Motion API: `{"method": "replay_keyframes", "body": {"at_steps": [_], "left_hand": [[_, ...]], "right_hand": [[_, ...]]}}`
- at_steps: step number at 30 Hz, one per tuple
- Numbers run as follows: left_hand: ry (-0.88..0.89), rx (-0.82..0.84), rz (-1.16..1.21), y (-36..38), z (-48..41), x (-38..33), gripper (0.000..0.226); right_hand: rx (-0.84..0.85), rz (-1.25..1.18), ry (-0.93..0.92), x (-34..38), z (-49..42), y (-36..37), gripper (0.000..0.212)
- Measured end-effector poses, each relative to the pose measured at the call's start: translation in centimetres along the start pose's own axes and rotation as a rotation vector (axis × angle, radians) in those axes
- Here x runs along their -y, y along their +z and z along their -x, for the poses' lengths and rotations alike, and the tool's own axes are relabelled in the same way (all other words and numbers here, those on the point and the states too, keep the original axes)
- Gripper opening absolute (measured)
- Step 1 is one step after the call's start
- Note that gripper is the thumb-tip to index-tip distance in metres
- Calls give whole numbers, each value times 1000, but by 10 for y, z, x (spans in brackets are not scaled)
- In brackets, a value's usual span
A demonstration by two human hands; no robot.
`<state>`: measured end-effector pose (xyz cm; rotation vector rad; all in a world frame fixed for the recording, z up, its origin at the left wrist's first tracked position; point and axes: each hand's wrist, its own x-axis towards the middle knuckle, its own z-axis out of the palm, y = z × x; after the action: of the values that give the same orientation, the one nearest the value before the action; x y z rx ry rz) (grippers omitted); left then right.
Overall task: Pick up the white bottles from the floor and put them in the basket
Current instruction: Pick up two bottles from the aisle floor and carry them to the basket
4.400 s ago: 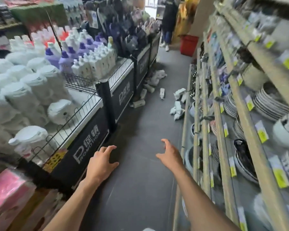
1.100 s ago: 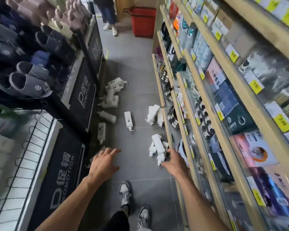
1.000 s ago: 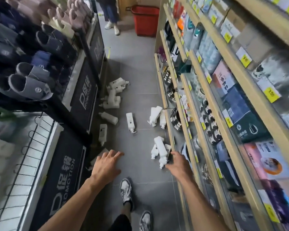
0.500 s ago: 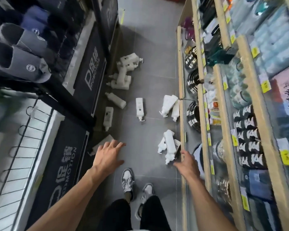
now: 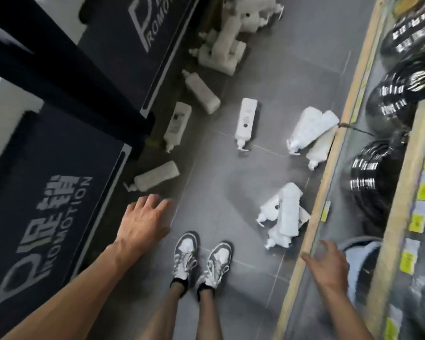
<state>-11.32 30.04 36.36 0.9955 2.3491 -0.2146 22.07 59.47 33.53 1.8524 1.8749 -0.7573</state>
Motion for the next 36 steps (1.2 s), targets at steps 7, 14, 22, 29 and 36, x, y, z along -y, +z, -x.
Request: {"method": "replay_keyframes", "body": {"at_steps": [7,14,22,29,36], "left_hand": [[-119,45,-6,92,-104,45,86],[-201,167,3,166,-166,80,90],[-303,217,121,248,-241,104,116],[-414,194,149,278,-310,115,115],[-426,64,-22,327,-331,142,102]], "right_hand": [[-52,24,-6,-5,-106,78,75],[-44,46,-7,-5,-175,136,80],[-40,29,1,0,-247,184,91],[-96,26,106,-8,-287,215,95],[-180,-72,179,-12,-288,234,89]]}}
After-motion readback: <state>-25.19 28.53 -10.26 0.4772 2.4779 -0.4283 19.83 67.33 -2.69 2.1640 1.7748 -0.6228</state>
